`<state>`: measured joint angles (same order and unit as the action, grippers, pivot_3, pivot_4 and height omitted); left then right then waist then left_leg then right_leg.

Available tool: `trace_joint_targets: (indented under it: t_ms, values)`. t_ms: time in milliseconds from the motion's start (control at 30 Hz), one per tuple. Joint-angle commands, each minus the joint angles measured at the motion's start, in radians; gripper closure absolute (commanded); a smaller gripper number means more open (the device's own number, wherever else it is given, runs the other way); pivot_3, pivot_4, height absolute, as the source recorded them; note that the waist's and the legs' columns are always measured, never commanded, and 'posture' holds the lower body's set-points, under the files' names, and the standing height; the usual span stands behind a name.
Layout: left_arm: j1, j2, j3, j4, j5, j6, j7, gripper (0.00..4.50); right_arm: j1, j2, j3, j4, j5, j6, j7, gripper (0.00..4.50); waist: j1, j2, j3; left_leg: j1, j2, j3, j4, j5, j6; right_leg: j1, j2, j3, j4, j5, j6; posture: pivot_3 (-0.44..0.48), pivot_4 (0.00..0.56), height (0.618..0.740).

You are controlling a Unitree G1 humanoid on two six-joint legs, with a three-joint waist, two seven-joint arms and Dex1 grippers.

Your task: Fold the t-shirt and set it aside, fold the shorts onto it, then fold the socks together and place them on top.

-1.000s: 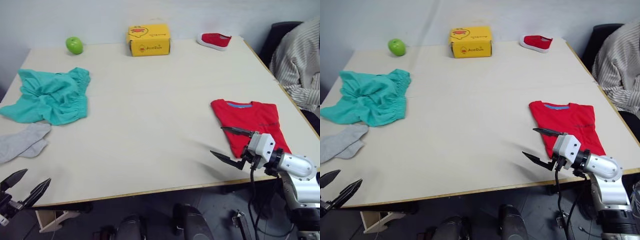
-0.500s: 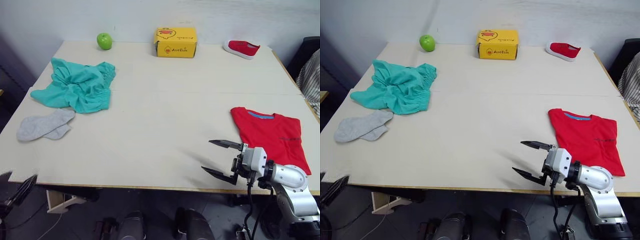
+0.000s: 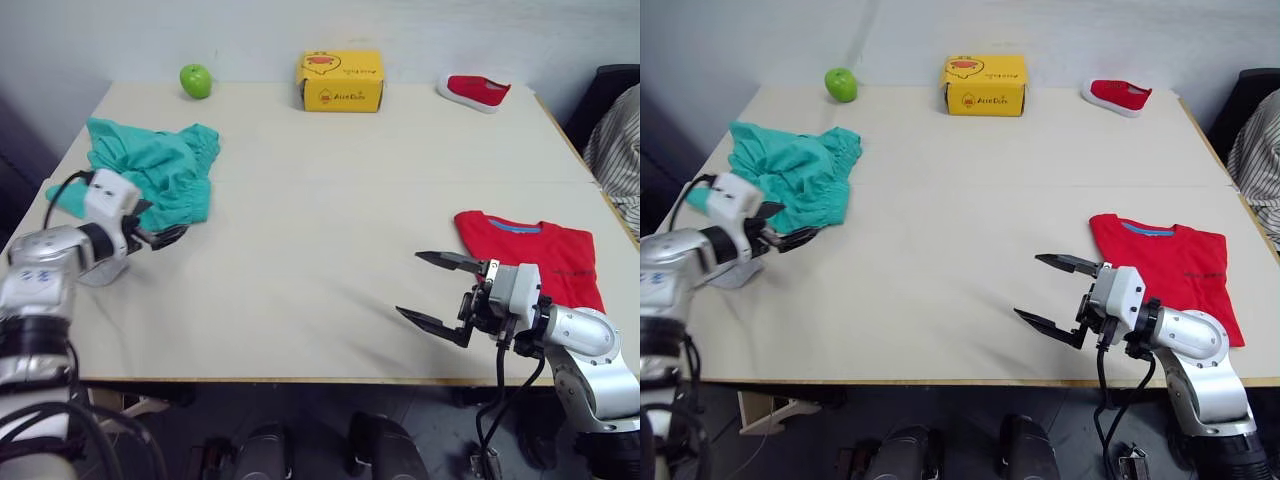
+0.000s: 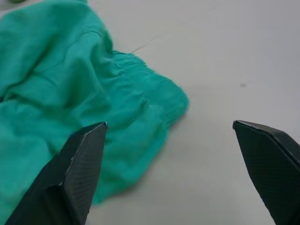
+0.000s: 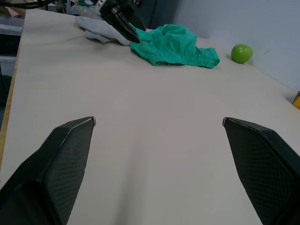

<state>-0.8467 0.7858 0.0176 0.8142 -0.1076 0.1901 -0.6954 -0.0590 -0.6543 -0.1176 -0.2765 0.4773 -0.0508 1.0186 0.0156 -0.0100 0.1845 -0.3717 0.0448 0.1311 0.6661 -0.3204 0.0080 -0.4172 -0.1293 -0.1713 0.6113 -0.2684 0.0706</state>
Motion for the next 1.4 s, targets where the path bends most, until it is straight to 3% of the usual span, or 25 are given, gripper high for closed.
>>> trace_joint_targets:
  t_ms: [33, 67, 167, 400, 567, 800, 867, 967, 1067, 1133, 1300, 1400]
  values:
    - [-0.125, -0.026, -0.035, 0.268, 0.102, -0.096, 0.082, 0.0, 0.025, -0.001, -0.02, -0.058, 0.002, 0.01, -0.026, 0.05, -0.009, -0.002, 0.0, 0.0, 0.0, 0.003, 0.0, -0.001, 0.001, -0.001, 0.0, 0.0, -0.001, 0.0, 0.0, 0.0, 0.15, 0.74]
    - [-0.154, -0.035, -0.049, 0.328, 0.127, -0.101, 0.098, 0.0, 0.033, 0.0, -0.025, -0.069, 0.002, 0.016, -0.036, 0.05, -0.015, -0.002, 0.001, 0.0, 0.0, 0.004, -0.001, -0.001, 0.001, -0.001, 0.0, 0.001, -0.002, 0.0, 0.0, 0.0, 0.15, 0.74]
    - [-0.205, -0.055, -0.045, 0.446, 0.155, -0.09, 0.147, 0.57, 0.051, 0.001, -0.041, -0.092, 0.001, 0.027, -0.069, 0.0, -0.022, -0.005, 0.002, 0.0, 0.0, 0.011, -0.001, -0.003, 0.001, -0.002, 0.0, 0.003, -0.002, -0.001, 0.002, 0.0, 0.15, 0.74]
    - [-0.24, -0.092, 0.035, 0.504, 0.125, -0.183, 0.135, 2.75, 0.101, 0.005, -0.069, -0.124, -0.011, 0.021, -0.125, 0.0, -0.021, -0.009, 0.003, 0.005, 0.003, 0.012, 0.001, -0.002, 0.002, -0.002, -0.001, 0.011, 0.002, 0.0, 0.004, 0.0, 0.15, 0.74]
    - [-0.301, -0.125, 0.062, 0.482, 0.113, -0.309, 0.025, 4.35, 0.138, 0.001, -0.094, -0.107, -0.023, 0.002, -0.134, 0.0, -0.017, -0.014, 0.005, 0.001, 0.003, 0.012, 0.003, -0.001, 0.003, -0.01, -0.003, 0.014, 0.011, 0.001, 0.003, 0.0, 0.15, 0.74]
    - [-0.367, -0.214, 0.047, 0.305, 0.039, -0.347, -0.378, 4.43, 0.162, -0.044, -0.172, -0.04, -0.026, -0.019, -0.094, 0.0, -0.012, -0.015, 0.006, -0.005, 0.002, 0.015, 0.014, -0.004, 0.007, -0.01, -0.003, 0.014, 0.01, 0.002, 0.005, 0.0, 0.15, 0.74]
    - [-0.29, -0.216, -0.006, 0.109, 0.027, -0.317, -0.488, 4.43, 0.188, -0.059, -0.195, -0.045, -0.026, -0.019, -0.079, 0.0, -0.016, -0.015, 0.006, -0.005, 0.001, 0.016, 0.014, -0.005, 0.008, -0.01, -0.003, 0.015, 0.01, 0.002, 0.005, 0.0, 0.15, 0.74]
    - [-0.126, -0.198, -0.07, -0.292, -0.044, -0.093, -0.595, 4.43, 0.221, -0.07, -0.237, -0.05, -0.015, -0.012, -0.073, 0.0, -0.025, -0.015, 0.006, -0.004, 0.001, 0.015, 0.014, -0.006, 0.006, -0.011, -0.001, 0.016, 0.01, 0.002, 0.005, 0.0, 0.15, 0.74]
    - [0.031, -0.209, -0.122, -0.688, -0.139, 0.163, -0.587, 4.43, 0.258, -0.078, -0.273, -0.037, -0.02, -0.017, -0.055, 0.0, -0.029, -0.015, 0.007, -0.003, 0.002, 0.015, 0.014, -0.006, 0.005, -0.011, 0.0, 0.018, 0.011, 0.002, 0.005, 0.0, 0.15, 0.74]
    - [0.098, -0.252, -0.143, -0.833, -0.175, 0.266, -0.528, 4.43, 0.271, -0.078, -0.283, -0.028, -0.023, -0.015, -0.053, 0.0, -0.02, -0.015, 0.007, -0.002, 0.004, 0.014, 0.016, -0.005, 0.005, -0.011, 0.0, 0.02, 0.013, 0.002, 0.005, 0.0, 0.15, 0.74]
    - [0.185, -0.412, -0.183, -0.899, -0.187, 0.344, -0.354, 4.43, 0.285, -0.076, -0.276, -0.031, -0.025, 0.021, -0.064, 0.0, -0.006, -0.015, 0.007, 0.002, 0.003, 0.014, 0.017, -0.005, 0.01, -0.007, -0.004, 0.029, 0.01, 0.005, 0.006, 0.0, 0.15, 0.74]
    - [0.221, -0.44, -0.205, -0.86, -0.158, 0.292, -0.32, 3.86, 0.281, -0.074, -0.26, -0.039, -0.036, 0.03, -0.073, 0.0, -0.003, -0.015, 0.007, 0.001, 0.003, 0.014, 0.017, -0.005, 0.009, -0.008, -0.004, 0.032, 0.01, 0.005, 0.005, 0.0, 0.15, 0.74]
